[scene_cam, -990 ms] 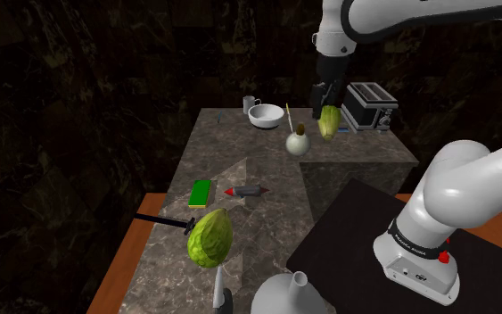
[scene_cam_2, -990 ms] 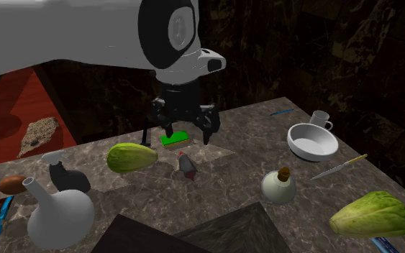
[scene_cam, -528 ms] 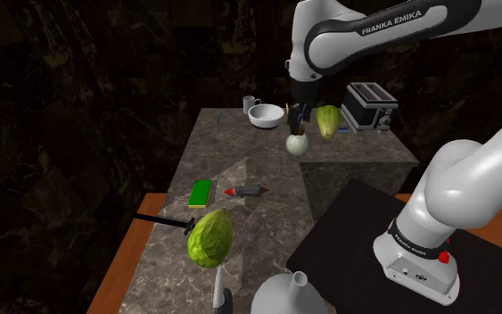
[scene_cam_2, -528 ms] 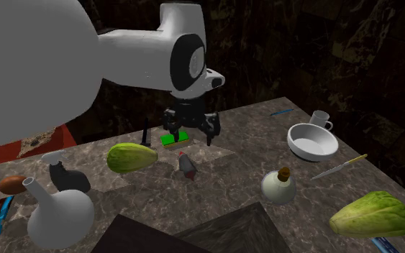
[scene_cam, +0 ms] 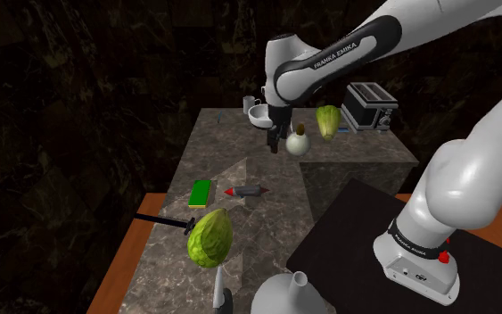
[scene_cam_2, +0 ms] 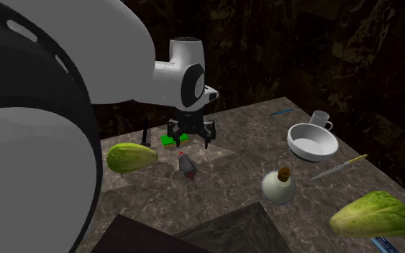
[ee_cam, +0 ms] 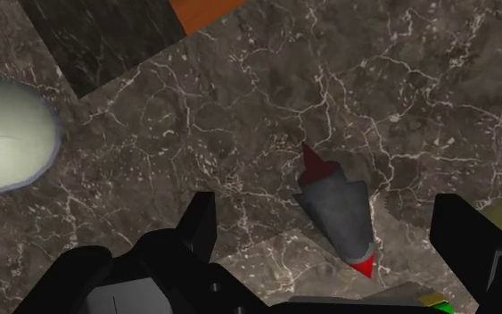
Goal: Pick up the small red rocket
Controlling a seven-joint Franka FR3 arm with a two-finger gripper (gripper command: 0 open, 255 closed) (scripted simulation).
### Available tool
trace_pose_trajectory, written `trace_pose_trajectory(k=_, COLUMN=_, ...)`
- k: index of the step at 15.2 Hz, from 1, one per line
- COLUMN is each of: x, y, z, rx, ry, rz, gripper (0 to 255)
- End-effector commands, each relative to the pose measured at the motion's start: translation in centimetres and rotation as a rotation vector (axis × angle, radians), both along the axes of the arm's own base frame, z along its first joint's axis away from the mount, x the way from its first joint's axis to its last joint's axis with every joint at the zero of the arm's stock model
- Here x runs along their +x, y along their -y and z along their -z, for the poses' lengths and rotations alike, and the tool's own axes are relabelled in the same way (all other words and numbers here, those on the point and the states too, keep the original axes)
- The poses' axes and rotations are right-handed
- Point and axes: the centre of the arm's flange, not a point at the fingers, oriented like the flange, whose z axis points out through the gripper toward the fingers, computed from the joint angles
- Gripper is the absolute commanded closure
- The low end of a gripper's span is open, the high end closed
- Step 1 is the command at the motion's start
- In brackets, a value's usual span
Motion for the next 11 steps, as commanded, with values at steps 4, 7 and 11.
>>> trace_pose_trajectory(k=4, x=3.7, y=-1.9, z=5.3, rx=0.011, ry=-0.016, rz=-0.073, gripper=0)
trace_pose_trajectory(k=7, x=5.8, y=-3.2, z=8.5, rx=0.018, ry=-0.026, rz=-0.116, gripper=0)
trace_pose_trajectory(k=11, x=8.4, y=-5.1, z=12.8, rx=0.027, ry=-0.04, rz=-0.173, gripper=0)
